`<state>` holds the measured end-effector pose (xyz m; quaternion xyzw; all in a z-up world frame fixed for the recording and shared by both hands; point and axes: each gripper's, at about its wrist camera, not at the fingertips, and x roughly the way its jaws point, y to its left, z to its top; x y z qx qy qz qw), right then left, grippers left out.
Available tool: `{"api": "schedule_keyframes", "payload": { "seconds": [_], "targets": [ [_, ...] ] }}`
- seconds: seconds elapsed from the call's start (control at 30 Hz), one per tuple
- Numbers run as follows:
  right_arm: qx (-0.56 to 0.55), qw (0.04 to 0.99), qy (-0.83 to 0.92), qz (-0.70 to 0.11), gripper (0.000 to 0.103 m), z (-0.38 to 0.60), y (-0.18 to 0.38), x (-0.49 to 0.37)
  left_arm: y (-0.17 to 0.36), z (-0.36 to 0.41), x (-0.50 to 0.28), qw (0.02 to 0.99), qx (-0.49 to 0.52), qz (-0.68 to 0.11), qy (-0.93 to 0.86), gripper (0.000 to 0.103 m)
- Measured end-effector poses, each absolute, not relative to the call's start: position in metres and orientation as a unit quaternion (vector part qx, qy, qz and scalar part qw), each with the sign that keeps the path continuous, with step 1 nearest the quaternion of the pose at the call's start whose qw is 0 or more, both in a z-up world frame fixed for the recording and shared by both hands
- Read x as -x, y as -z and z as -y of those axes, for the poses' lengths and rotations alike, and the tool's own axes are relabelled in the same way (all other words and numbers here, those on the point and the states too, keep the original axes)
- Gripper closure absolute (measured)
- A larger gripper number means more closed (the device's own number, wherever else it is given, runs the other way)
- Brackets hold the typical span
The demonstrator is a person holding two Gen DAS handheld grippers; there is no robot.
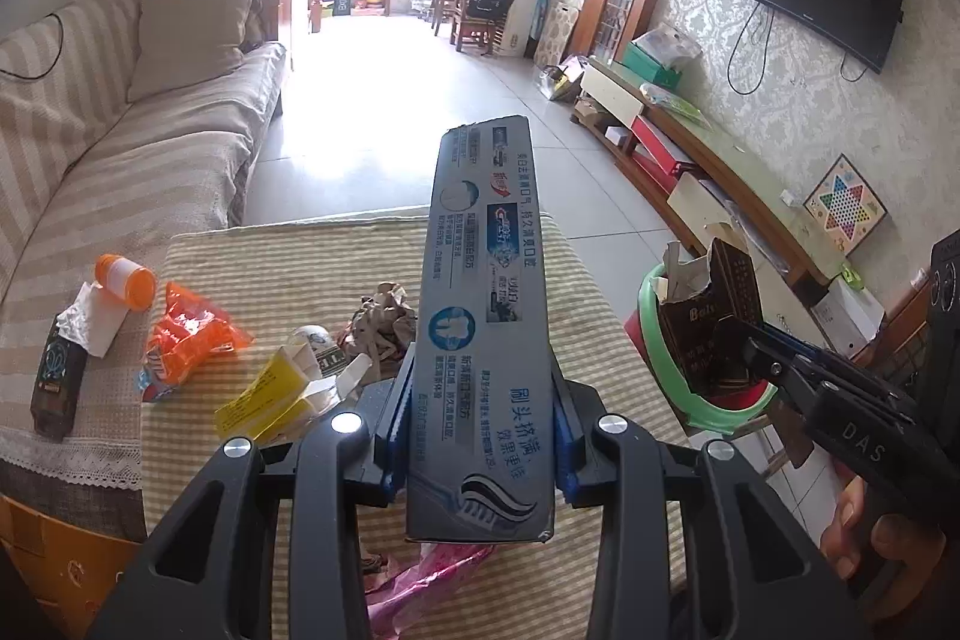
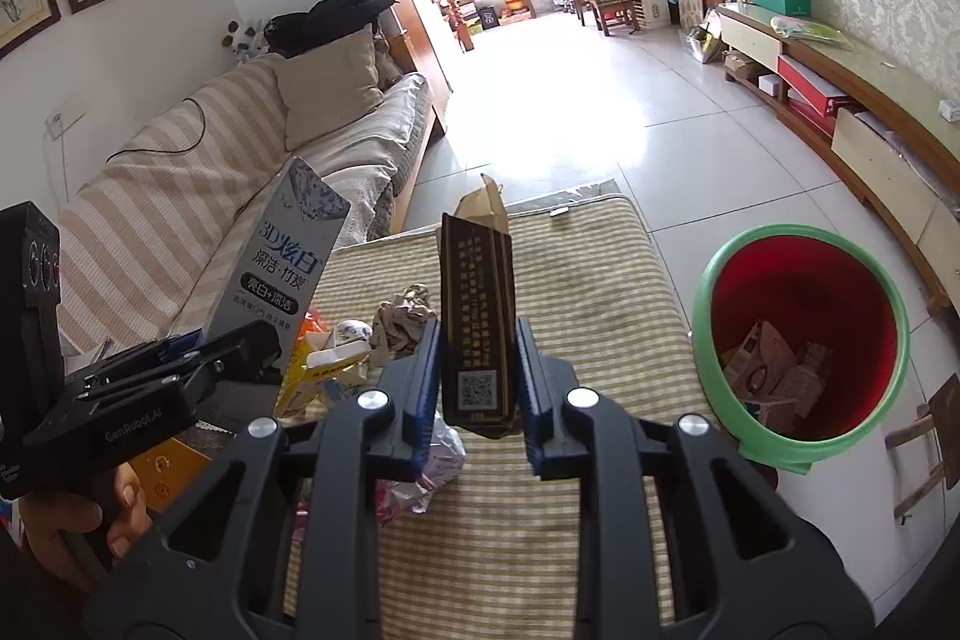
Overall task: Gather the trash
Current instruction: 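Carry the toothpaste box and brown package over the red bin with both tools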
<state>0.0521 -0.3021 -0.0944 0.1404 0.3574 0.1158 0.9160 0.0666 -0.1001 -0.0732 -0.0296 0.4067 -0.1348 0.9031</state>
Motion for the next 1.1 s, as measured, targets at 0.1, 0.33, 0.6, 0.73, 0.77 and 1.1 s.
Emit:
{"api": "schedule_keyframes", "payload": {
  "seconds": [0.1, 0.33, 0.6, 0.73, 0.77, 1.1],
  "targets": [
    [-0.147, 0.915, -0.109, -0.36, 0.08, 0.311, 0.097, -0.053, 0.074, 0.107, -0.07, 0.902, 0.024, -0.406, 0.141, 0.069],
    [-0.16, 0.914, -0.083, -0.362, 0.08, 0.338, 0.105, -0.055, 0.076, 0.129, -0.077, 0.898, 0.018, -0.404, 0.171, 0.069],
    [-0.18, 0.914, -0.022, -0.362, 0.08, 0.387, 0.115, -0.044, 0.077, 0.18, -0.082, 0.89, -0.008, -0.395, 0.226, 0.069],
    [-0.196, 0.913, 0.009, -0.358, 0.08, 0.417, 0.121, -0.039, 0.081, 0.213, -0.084, 0.882, -0.02, -0.392, 0.259, 0.069],
    [-0.199, 0.913, 0.016, -0.356, 0.08, 0.424, 0.122, -0.038, 0.082, 0.219, -0.084, 0.881, -0.022, -0.391, 0.265, 0.069],
    [-0.241, 0.904, 0.064, -0.347, 0.079, 0.481, 0.142, -0.034, 0.108, 0.292, -0.106, 0.856, -0.046, -0.415, 0.305, 0.069]
  ]
}}
